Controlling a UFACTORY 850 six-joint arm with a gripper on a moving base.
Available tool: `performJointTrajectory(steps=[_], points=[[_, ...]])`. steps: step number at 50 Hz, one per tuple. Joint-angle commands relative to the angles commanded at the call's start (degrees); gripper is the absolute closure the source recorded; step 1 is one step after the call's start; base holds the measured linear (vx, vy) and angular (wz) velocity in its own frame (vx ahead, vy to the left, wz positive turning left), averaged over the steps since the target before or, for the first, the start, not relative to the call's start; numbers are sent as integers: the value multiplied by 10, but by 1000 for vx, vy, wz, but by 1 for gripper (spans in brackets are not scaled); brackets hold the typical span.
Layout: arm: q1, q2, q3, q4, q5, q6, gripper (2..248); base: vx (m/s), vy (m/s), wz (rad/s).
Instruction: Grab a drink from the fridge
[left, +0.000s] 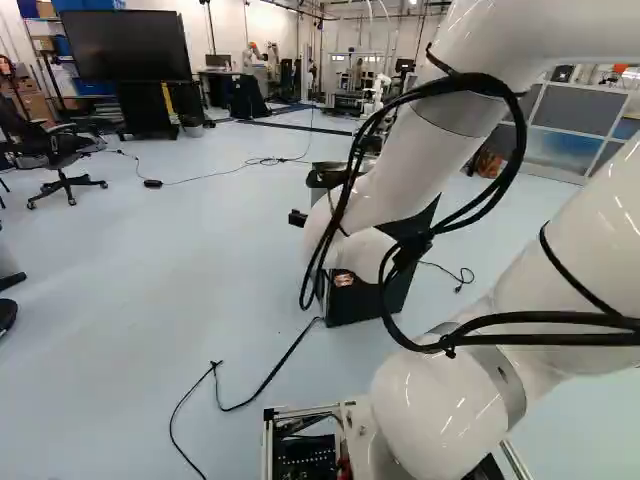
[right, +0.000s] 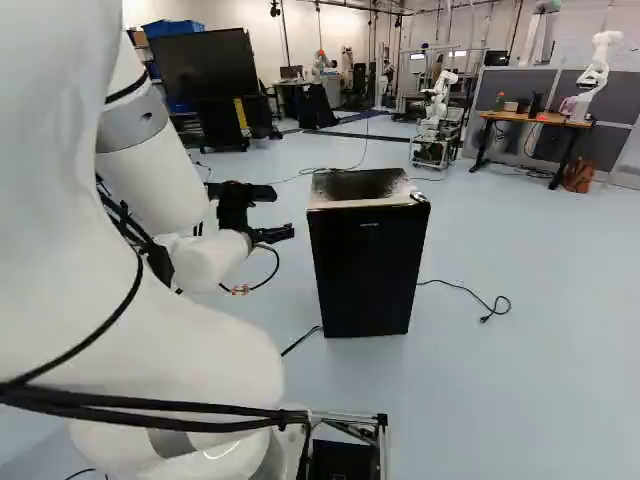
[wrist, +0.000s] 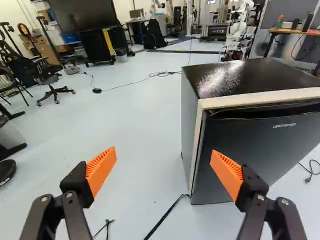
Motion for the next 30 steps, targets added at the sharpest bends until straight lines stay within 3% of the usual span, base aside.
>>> performJointTrajectory(steps=[30], points=[[66, -36, -21, 133, 49, 0, 3, 0, 0, 0]])
